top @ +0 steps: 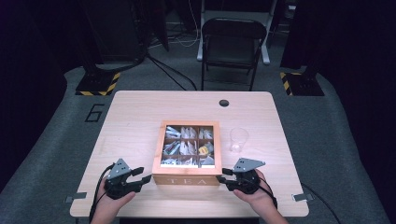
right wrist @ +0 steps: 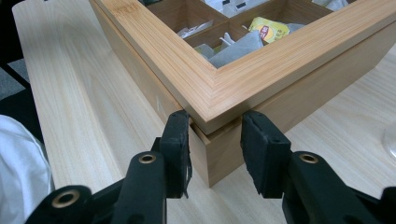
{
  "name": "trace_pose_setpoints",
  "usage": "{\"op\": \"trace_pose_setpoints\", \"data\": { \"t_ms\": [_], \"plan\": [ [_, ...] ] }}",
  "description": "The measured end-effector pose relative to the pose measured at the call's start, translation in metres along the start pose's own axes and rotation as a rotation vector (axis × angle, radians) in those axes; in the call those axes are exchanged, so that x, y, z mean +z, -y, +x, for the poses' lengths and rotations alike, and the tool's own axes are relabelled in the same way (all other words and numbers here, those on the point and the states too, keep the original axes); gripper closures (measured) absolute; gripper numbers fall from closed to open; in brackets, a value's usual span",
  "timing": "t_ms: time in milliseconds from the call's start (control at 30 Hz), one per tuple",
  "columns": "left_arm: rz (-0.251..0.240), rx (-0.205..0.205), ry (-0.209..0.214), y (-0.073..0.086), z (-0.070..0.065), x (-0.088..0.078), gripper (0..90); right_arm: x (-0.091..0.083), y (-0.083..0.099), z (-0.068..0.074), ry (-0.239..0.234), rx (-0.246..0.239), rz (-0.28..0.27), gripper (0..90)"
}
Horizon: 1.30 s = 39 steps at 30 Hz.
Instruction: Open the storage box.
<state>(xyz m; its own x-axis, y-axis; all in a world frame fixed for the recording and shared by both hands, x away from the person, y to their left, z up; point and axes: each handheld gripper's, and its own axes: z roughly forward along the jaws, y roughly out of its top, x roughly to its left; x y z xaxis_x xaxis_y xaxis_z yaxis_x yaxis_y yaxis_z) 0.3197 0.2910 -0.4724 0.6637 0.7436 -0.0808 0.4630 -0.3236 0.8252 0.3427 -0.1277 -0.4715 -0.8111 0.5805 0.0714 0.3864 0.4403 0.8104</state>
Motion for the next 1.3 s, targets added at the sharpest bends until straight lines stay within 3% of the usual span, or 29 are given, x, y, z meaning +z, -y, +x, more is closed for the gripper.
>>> {"op": "trace_pose_setpoints", "data": {
  "t_ms": [400,967,1300],
  "plan": [
    [-0.004,0.017,0.018,-0.008,-0.006,0.001,51.7,-0.007,-0.007,-0.001,-0.014,0.026,-0.039,64.0],
    [-0.025,0.035,0.038,-0.017,-0.014,0.011,52.6,-0.007,-0.007,-0.001,-0.011,0.021,-0.04,64.3],
    [-0.02,0.016,0.059,-0.02,-0.014,0.015,52.2,-0.008,-0.007,-0.001,-0.013,0.028,-0.045,64.3]
  ]
}}
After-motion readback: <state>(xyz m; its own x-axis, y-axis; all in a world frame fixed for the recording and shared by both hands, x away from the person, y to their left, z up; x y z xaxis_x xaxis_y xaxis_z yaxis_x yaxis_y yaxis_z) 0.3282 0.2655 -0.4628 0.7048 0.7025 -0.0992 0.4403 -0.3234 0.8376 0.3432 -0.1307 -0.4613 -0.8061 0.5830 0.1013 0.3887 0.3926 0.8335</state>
